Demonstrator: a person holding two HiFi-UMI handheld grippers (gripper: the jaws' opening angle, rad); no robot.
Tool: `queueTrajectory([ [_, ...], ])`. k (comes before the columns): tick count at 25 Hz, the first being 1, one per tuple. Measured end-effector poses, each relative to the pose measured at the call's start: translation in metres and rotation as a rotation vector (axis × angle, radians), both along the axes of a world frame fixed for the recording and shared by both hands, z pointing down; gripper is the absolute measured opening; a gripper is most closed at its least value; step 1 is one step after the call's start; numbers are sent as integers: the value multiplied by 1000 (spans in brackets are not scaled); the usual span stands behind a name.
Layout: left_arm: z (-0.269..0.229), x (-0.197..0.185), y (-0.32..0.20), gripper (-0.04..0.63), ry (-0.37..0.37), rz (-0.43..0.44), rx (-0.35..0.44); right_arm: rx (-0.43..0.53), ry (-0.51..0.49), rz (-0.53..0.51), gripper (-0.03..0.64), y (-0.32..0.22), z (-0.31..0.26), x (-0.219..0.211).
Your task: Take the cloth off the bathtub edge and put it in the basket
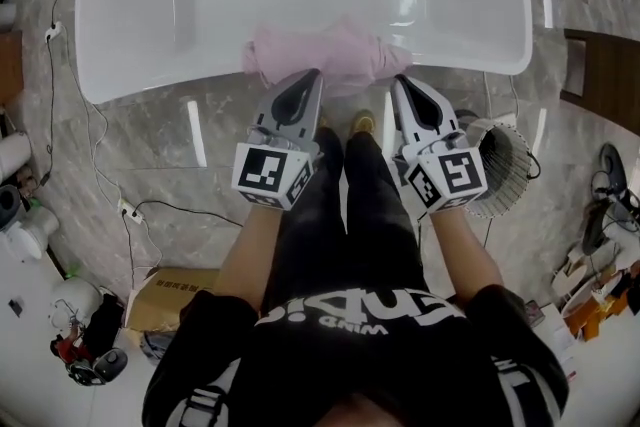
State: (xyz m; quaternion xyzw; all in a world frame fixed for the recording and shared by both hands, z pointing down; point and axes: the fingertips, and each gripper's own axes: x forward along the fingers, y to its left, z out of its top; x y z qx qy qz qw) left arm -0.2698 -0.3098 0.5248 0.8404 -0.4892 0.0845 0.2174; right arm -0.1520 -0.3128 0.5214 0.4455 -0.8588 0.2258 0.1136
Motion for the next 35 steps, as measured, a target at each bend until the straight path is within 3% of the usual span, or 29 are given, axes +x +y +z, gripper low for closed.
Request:
queueTrajectory([
  [3, 4, 9, 2, 32, -8, 42, -10, -6, -2, 8, 14, 5, 3, 2],
  [7, 4, 19, 4, 188, 12, 90, -29, -14, -6, 5, 14, 9, 0, 1],
  [10, 11, 29, 3, 344, 18, 146, -56, -22, -13, 8, 14, 9, 1, 2],
  [12, 16, 32, 3, 375, -4, 176, -72, -23, -15, 10, 14, 9, 1, 2],
  [26, 49, 32, -9, 379, -79, 227, -130, -44, -11, 28, 14, 7, 10, 10],
  [29, 76, 31, -11, 380, -189, 288, -146, -54, -14, 35, 14, 8, 11, 13],
  [35, 162, 34, -17, 382, -419, 500, -203, -71, -6, 39, 14, 15, 19, 15],
])
